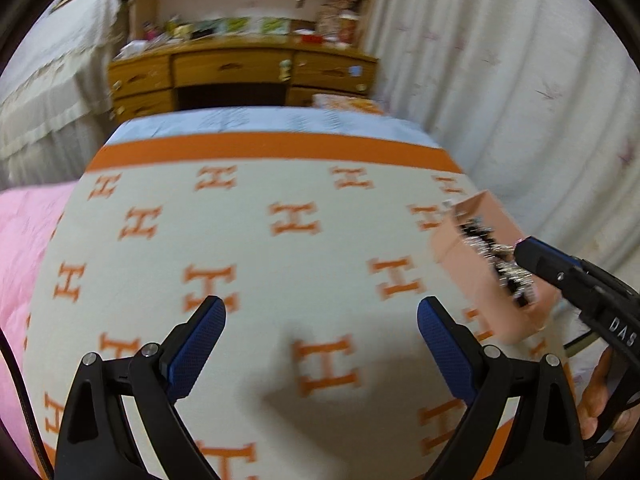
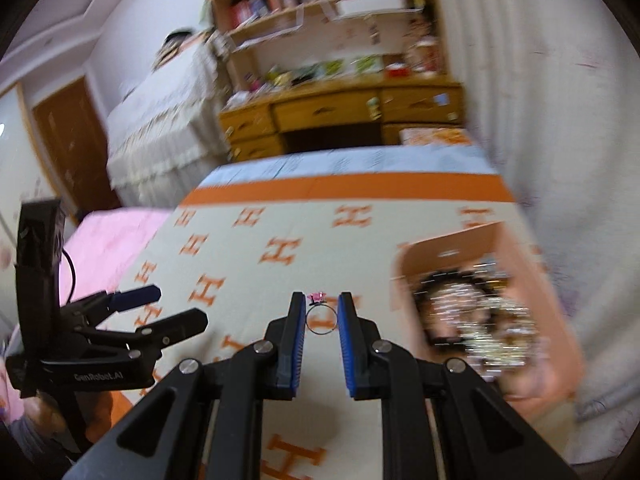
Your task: Organize jewelry
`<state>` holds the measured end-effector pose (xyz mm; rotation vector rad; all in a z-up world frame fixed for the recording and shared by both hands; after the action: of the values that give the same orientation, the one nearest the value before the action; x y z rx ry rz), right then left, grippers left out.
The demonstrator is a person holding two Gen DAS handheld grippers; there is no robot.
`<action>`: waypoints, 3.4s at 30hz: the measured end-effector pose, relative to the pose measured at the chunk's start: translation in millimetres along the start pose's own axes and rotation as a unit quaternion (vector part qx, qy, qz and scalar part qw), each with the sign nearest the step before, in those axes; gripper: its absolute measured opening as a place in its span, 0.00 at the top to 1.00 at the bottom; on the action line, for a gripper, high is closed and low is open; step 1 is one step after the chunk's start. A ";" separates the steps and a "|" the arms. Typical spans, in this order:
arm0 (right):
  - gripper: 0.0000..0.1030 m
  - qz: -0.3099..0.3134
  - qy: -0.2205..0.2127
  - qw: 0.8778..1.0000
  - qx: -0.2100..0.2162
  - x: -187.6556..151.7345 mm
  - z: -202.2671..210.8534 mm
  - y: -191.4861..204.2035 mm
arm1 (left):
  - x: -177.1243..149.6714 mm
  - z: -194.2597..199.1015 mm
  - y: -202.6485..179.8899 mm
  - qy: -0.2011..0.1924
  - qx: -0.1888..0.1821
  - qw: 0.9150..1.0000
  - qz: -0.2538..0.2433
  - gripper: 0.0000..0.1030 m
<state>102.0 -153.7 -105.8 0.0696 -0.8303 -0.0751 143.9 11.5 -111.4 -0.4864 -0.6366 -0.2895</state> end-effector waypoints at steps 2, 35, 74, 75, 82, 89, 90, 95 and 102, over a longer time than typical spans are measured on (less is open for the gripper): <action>0.84 -0.022 -0.003 1.000 -0.007 4.2 9.3 -23.7 | 10.3 -4.7 -24.1 -0.002 -0.014 1.000 -0.016 0.01; 0.66 -0.125 0.052 0.990 -0.026 -28.3 18.0 -98.6 | 27.6 -59.1 -106.4 0.055 -0.067 0.996 -0.004 0.01; 0.34 -0.035 -0.019 0.999 -0.005 -31.6 71.3 61.5 | -40.6 107.5 -3.0 -0.060 0.139 0.988 0.026 0.01; 0.33 -0.037 -0.021 0.999 -0.009 -32.4 72.2 61.7 | -41.2 108.8 -2.3 -0.062 0.142 0.988 0.026 0.01; 0.32 -0.048 -0.016 0.998 -0.030 -41.4 69.2 56.1 | -47.8 110.4 -1.1 -0.068 0.157 0.985 0.025 0.01; 0.32 -0.047 -0.013 0.998 -0.037 -46.4 67.1 53.3 | -52.4 106.4 1.7 -0.058 0.155 0.986 0.032 0.01; 0.32 -0.048 -0.012 0.998 -0.037 -46.8 66.7 52.3 | -52.6 105.8 2.3 -0.057 0.154 0.986 0.034 0.01; 0.32 -0.052 -0.011 0.998 -0.037 -46.6 65.6 51.7 | -52.6 106.1 5.3 -0.058 0.156 0.985 0.041 0.01; 0.32 -0.049 -0.007 0.998 -0.033 -47.8 63.7 52.7 | -51.7 105.3 8.5 -0.059 0.157 0.985 0.048 0.01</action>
<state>24.9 -98.9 -93.2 0.0464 -0.8385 -0.1951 55.2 78.8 -73.3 -0.2306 -0.7573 -0.0664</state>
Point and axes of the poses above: each gripper's, at about its wrist camera, not at the fingertips, and z roughly against the way its jaws point, y to its left, x to its top, the point moved 9 cm from there along -z, roughly the way its jaws point, and after that the axes turned 13 degrees about -x, right-handed, at the moved point
